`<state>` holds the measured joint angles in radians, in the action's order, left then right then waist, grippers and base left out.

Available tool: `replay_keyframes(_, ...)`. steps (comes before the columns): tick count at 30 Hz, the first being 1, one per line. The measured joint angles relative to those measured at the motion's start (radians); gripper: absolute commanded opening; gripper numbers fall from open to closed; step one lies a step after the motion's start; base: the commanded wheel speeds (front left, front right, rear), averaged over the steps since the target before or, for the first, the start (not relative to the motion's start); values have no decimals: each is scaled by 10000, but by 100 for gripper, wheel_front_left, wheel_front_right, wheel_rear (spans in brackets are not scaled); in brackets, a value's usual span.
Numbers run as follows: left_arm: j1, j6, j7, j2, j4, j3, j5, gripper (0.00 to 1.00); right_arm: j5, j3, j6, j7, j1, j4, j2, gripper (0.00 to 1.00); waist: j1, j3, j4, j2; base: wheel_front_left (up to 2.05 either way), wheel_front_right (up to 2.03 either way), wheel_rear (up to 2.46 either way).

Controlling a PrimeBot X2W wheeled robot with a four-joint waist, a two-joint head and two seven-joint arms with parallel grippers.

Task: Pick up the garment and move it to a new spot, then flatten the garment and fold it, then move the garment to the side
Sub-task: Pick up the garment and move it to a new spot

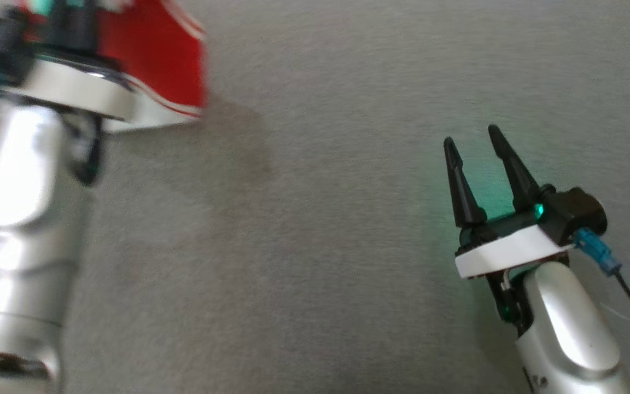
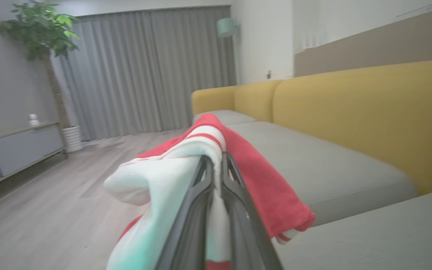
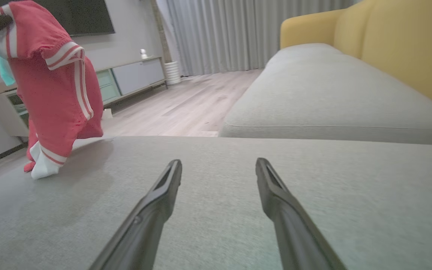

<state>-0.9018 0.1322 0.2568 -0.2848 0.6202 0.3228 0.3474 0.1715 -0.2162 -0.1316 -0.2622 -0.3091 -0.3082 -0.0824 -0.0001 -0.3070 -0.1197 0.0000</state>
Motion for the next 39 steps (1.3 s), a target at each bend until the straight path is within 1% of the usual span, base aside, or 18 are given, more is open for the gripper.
replay_keyframes(3,387,0,0,483,-679,848,326,0,48,13,0,0,198,-42,73,100,0,226,555,0,0,0,0)
replay_keyframes(7,762,0,0,1223,-1135,1854,721,0,98,25,0,0,234,-73,123,100,0,408,1333,0,0,0,0)
replay_keyframes(11,978,0,0,1985,-1089,2364,1179,0,157,69,0,2,356,-140,144,100,1,520,2029,0,0,0,0)
replay_keyframes(12,1058,0,0,2084,-1005,2472,1200,0,184,75,0,2,371,-188,153,100,1,539,2169,0,0,0,0)
replay_keyframes(13,1170,0,0,2127,-928,2589,1189,3,226,73,0,2,370,-213,163,100,1,556,2293,0,0,0,0)
replay_keyframes(14,1328,0,0,2178,-805,2608,1191,41,284,65,0,2,370,-215,167,100,1,570,2401,0,0,0,0)
replay_keyframes(15,1511,0,0,2224,-644,2608,1189,100,353,63,0,2,369,-215,169,100,1,582,2482,0,0,0,0)
replay_keyframes(20,2412,-267,0,2276,81,2466,880,100,487,54,0,29,369,-244,173,100,1,658,2539,0,0,0,0)
replay_keyframes(24,3450,-625,-2,2159,219,1509,700,100,589,67,0,29,366,-328,201,100,1,819,2411,0,0,0,0)
replay_keyframes(29,5056,-1070,-2,1881,-688,-52,140,100,677,217,0,31,381,-430,222,100,1,1162,2227,0,0,0,0)
replay_keyframes(31,5826,-1149,-2,1772,-1122,-516,-226,100,677,334,0,31,452,-466,222,100,1,1322,2133,1,0,0,0)
replay_keyframes(36,7664,-1220,-2,1837,-2082,-1590,-938,100,679,512,0,31,1034,-623,236,100,0,1789,1899,0,0,0,0)
replay_keyframes(39,8436,-1009,-2,2021,-2500,-1925,-1275,100,681,646,0,31,1335,-817,240,100,-1,2041,1744,0,0,0,0)
